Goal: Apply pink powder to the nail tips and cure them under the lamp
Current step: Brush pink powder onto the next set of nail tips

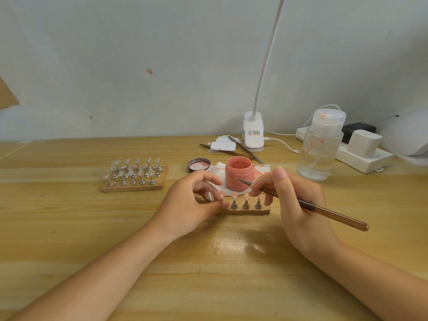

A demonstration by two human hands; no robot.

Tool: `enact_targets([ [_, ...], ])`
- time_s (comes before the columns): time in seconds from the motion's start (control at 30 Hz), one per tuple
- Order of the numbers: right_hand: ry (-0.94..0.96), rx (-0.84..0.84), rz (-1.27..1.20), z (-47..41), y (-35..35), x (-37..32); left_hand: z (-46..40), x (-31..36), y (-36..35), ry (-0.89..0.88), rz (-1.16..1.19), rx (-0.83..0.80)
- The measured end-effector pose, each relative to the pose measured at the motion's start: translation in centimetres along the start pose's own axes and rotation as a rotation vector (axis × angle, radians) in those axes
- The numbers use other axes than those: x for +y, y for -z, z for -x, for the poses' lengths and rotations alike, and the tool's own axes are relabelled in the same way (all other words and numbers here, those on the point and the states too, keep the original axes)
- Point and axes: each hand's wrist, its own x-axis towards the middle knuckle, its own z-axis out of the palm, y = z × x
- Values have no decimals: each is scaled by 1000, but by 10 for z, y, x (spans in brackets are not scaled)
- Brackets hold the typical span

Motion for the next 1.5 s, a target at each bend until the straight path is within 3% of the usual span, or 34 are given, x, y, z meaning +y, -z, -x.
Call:
enact_targets([
  [0.37, -29, 6, 6, 0, 1, -1, -1, 1, 3, -8, -44, -34],
  [0.67, -16, 15, 12, -1, 2, -2, -4, 0, 25, 67, -215, -173],
  [1.1, -22, 13, 1, -1, 1, -2, -2, 1, 25, 99, -143, -122],
  [1.5, -7, 13, 19, -1, 2, -4, 0, 3, 23, -9, -190, -67],
])
